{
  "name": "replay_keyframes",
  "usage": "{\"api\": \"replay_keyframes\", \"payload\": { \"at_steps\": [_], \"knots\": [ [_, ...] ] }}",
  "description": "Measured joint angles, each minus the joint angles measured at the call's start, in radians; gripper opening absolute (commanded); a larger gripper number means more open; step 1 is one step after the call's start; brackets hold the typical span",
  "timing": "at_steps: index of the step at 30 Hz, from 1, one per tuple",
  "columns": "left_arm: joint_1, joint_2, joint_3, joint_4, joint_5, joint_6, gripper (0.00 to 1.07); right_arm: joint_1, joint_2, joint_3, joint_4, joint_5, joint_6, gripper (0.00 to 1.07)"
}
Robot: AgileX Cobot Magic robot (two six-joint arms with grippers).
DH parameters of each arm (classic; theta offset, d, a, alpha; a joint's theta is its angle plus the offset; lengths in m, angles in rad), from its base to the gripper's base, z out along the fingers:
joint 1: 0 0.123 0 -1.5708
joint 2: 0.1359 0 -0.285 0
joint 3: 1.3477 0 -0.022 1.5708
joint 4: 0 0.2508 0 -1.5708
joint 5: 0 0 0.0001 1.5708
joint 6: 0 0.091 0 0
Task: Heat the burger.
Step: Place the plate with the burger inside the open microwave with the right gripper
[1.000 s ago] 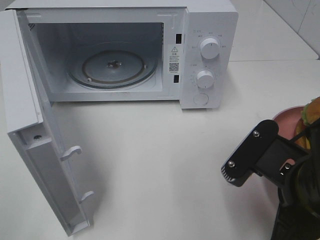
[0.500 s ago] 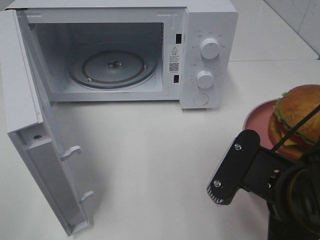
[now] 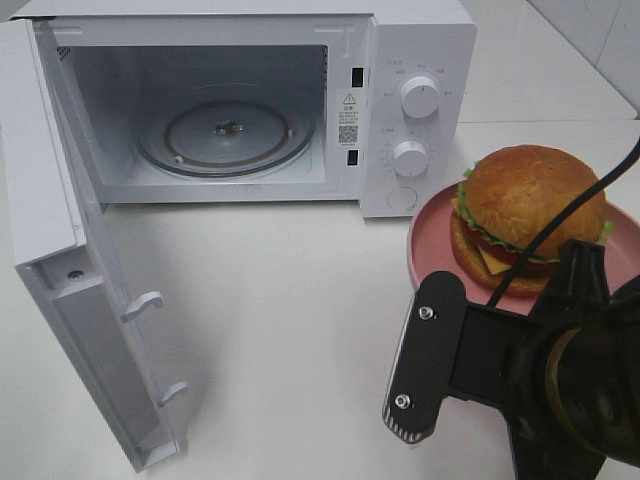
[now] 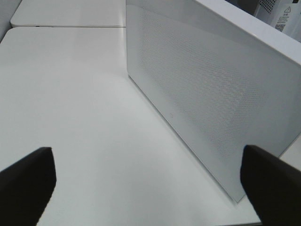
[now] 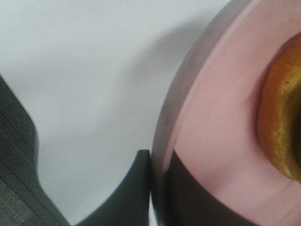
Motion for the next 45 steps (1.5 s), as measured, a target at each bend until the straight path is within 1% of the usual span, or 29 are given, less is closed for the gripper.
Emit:
{"api": "replay_keyframes", "payload": {
  "at_steps": [12, 20, 22, 25, 27, 31, 32, 34, 35, 38, 39, 40, 42, 43, 45],
  "knots": [
    [0.0, 0.0, 0.0, 0.0, 0.0, 0.0, 1.0, 0.0, 0.0, 0.0, -0.002, -0.094, -0.203, 0.0],
    [0.0, 0.0, 0.0, 0.0, 0.0, 0.0, 1.0, 0.0, 0.0, 0.0, -0.002, -0.127, -0.262, 0.0],
    [0.0, 0.0, 0.0, 0.0, 0.0, 0.0, 1.0, 0.0, 0.0, 0.0, -0.003, -0.152, -0.325, 0.0],
    [0.0, 0.0, 0.0, 0.0, 0.0, 0.0, 1.0, 0.0, 0.0, 0.0, -0.003, -0.157, -0.349, 0.0],
    [0.0, 0.0, 0.0, 0.0, 0.0, 0.0, 1.0, 0.0, 0.0, 0.0, -0.005, -0.179, -0.439, 0.0],
    [0.0, 0.0, 0.0, 0.0, 0.0, 0.0, 1.0, -0.003, 0.0, 0.0, -0.01, -0.197, -0.489, 0.0],
    [0.0, 0.0, 0.0, 0.0, 0.0, 0.0, 1.0, -0.025, 0.0, 0.0, -0.009, -0.223, -0.515, 0.0],
    [0.0, 0.0, 0.0, 0.0, 0.0, 0.0, 1.0, -0.041, 0.0, 0.0, -0.009, -0.239, -0.526, 0.0],
    [0.0, 0.0, 0.0, 0.0, 0.0, 0.0, 1.0, -0.07, 0.0, 0.0, -0.011, -0.27, -0.554, 0.0],
    [0.0, 0.0, 0.0, 0.0, 0.0, 0.0, 1.0, -0.087, 0.0, 0.0, -0.011, -0.281, -0.574, 0.0],
    [0.0, 0.0, 0.0, 0.0, 0.0, 0.0, 1.0, -0.115, 0.0, 0.0, -0.011, -0.301, -0.613, 0.0],
    [0.0, 0.0, 0.0, 0.0, 0.0, 0.0, 1.0, -0.115, 0.0, 0.0, -0.011, -0.301, -0.613, 0.0],
    [0.0, 0.0, 0.0, 0.0, 0.0, 0.0, 1.0, -0.173, 0.0, 0.002, -0.002, -0.357, -0.707, 0.0],
    [0.0, 0.0, 0.0, 0.0, 0.0, 0.0, 1.0, -0.173, 0.0, 0.002, -0.002, -0.357, -0.707, 0.0],
    [0.0, 0.0, 0.0, 0.0, 0.0, 0.0, 1.0, -0.214, 0.0, 0.002, 0.017, -0.39, -0.783, 0.0]
  ]
}}
